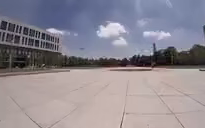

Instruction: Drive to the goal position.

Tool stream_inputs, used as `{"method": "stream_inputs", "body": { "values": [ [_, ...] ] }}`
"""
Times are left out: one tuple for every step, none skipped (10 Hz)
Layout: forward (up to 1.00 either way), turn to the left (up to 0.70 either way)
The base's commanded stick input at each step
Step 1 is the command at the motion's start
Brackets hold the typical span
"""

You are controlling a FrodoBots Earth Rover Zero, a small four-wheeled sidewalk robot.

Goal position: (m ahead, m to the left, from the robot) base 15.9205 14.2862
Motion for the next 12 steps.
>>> {"method": "stream_inputs", "body": {
  "values": [
    [0.5,0.0],
    [0.5,0.0],
    [0.5,0.0],
    [0.5,0.0],
    [0.5,0.0],
    [0.5,0.0],
    [0.5,-0.21],
    [0.5,-0.5],
    [0.5,-0.28],
    [0.5,0.0],
    [0.5,0.0],
    [0.5,-0.05]
  ]
}}
